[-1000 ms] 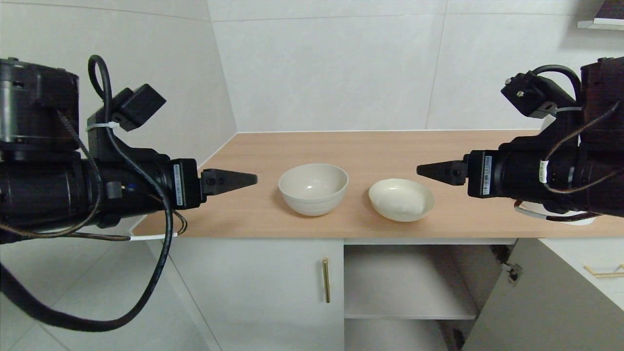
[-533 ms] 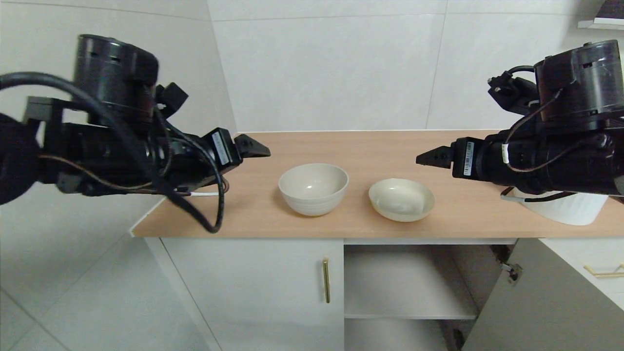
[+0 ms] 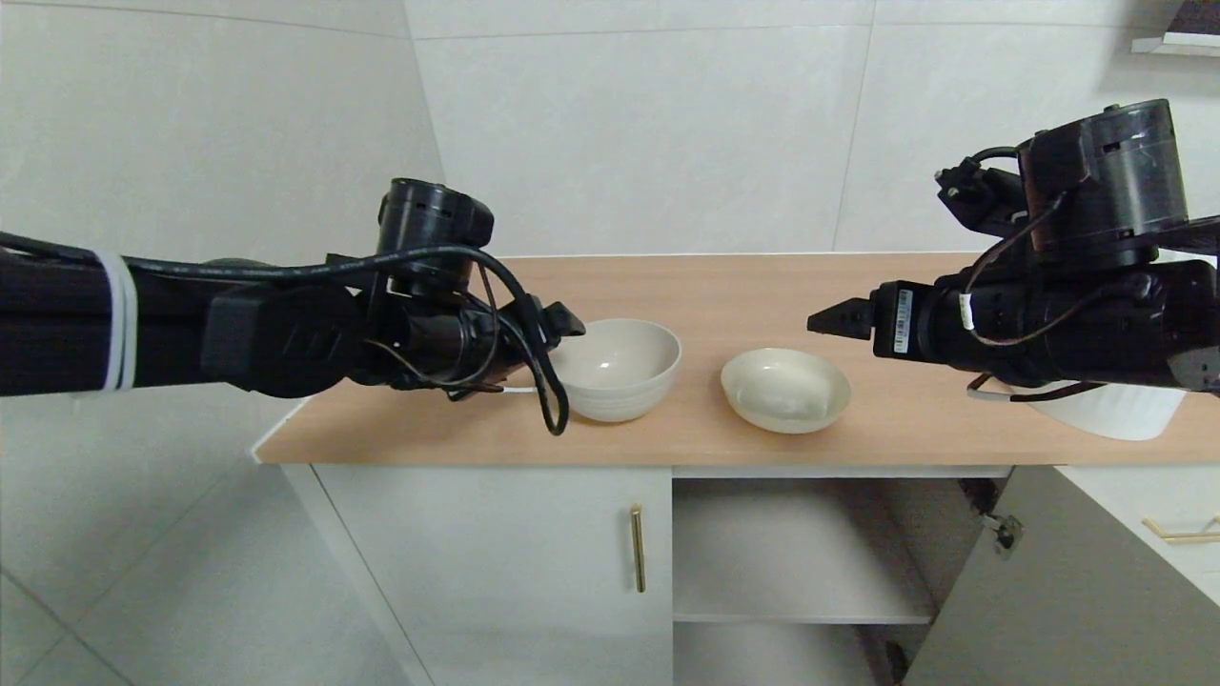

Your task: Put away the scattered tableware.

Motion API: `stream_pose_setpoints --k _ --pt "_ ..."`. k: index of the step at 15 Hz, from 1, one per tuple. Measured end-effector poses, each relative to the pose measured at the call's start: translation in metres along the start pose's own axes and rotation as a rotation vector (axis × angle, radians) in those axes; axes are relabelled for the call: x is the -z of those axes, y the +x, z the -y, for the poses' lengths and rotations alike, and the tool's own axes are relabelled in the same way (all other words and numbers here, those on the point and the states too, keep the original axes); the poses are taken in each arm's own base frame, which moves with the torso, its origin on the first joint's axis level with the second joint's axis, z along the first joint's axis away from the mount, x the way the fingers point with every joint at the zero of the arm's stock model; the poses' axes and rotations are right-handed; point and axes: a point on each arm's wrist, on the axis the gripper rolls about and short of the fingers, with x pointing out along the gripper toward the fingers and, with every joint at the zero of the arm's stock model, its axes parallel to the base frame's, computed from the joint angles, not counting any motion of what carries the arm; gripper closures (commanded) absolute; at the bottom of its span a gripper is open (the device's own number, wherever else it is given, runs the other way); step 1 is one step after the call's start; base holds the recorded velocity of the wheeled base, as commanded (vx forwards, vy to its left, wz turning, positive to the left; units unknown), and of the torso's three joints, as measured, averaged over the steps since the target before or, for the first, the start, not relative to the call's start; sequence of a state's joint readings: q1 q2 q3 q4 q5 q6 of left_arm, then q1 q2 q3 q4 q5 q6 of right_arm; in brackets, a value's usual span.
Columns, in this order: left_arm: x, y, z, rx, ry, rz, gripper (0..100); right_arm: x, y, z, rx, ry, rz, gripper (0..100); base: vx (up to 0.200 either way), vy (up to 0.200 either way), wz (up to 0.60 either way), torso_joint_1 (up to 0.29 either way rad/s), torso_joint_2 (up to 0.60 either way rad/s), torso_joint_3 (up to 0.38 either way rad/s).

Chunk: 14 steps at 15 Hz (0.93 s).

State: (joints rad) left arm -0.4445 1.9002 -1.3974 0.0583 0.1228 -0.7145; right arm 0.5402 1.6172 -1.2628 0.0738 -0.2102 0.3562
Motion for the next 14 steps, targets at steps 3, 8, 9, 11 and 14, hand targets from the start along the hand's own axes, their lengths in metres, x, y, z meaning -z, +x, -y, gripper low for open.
stream_pose_setpoints --k 3,8,9,11,14 --pt "0.008 0.013 -0.001 -0.017 0.008 -0.03 0 0.0 0.001 0.0 0.001 0.0 -0.002 0 0.0 0.0 0.0 0.0 0.0 0.0" --pt "0.013 0.018 -0.002 -0.024 0.013 -0.043 100 0.001 0.002 0.0 0.003 -0.003 -0.007 0 0.0 0.0 0.0 0.0 0.0 0.0" --pt "0.013 0.018 -0.001 -0.025 0.013 -0.043 100 0.002 0.002 0.0 0.004 -0.003 -0.008 0 0.0 0.0 0.0 0.0 0.0 0.0" --pt "0.012 0.017 -0.001 -0.024 0.013 -0.043 100 0.001 0.003 0.0 0.004 -0.004 -0.009 0 0.0 0.0 0.0 0.0 0.0 0.0" --pt "0.011 0.014 -0.001 -0.02 0.012 -0.037 100 0.002 0.007 0.0 0.015 -0.005 -0.015 0 0.0 0.0 0.0 0.0 0.0 0.0"
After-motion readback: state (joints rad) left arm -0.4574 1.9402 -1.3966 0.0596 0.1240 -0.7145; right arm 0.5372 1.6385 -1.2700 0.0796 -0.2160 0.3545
